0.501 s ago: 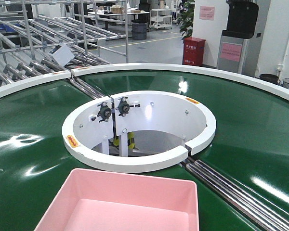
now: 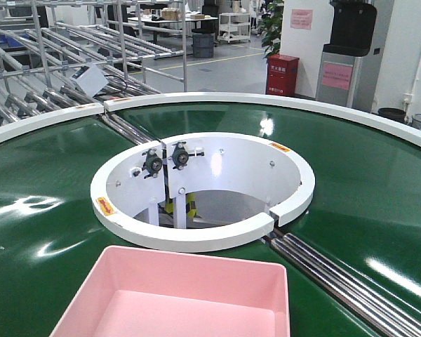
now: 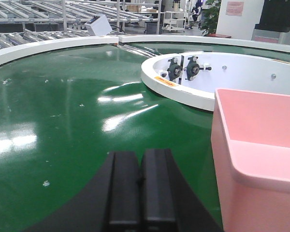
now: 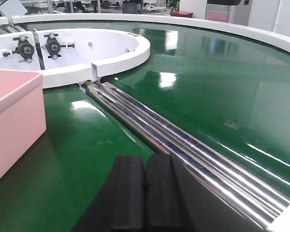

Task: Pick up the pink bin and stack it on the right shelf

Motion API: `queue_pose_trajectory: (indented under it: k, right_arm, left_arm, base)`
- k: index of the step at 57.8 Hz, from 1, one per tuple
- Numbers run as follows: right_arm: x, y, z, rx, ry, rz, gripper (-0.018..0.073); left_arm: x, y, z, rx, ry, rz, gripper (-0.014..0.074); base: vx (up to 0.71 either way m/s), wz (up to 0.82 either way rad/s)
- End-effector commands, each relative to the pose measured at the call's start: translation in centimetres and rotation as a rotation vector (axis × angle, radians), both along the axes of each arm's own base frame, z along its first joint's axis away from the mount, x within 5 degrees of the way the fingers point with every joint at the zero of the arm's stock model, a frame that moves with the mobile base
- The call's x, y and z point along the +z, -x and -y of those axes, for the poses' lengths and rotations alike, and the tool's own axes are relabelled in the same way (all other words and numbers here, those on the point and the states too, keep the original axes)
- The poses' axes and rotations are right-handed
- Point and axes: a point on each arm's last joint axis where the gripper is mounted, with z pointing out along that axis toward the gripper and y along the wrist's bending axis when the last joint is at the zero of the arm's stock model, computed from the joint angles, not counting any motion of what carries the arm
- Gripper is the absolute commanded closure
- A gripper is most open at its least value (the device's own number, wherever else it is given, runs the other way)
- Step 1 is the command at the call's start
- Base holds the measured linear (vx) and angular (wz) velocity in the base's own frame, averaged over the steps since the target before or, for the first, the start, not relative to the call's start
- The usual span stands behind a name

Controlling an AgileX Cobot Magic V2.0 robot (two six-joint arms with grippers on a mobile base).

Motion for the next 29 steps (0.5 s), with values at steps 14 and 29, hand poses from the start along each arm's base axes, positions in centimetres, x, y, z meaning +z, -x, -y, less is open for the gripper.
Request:
queue_pose_trajectory:
  k: [14, 29]
  right_arm:
    - [1.0, 0.0, -0.1, 0.009, 0.014, 0.112, 0.0571]
    - [3.5, 0.2, -0.3, 0.035, 0.013, 0.345, 0.0571]
  left_arm:
    - [0.5, 0.0, -0.1, 0.008, 0.000, 0.101, 0.0604]
    - [4.3, 0.6, -0.2, 0.026, -0.017, 0.384, 0.0604]
  base:
    - [0.00, 0.00]
    - [0.00, 0.00]
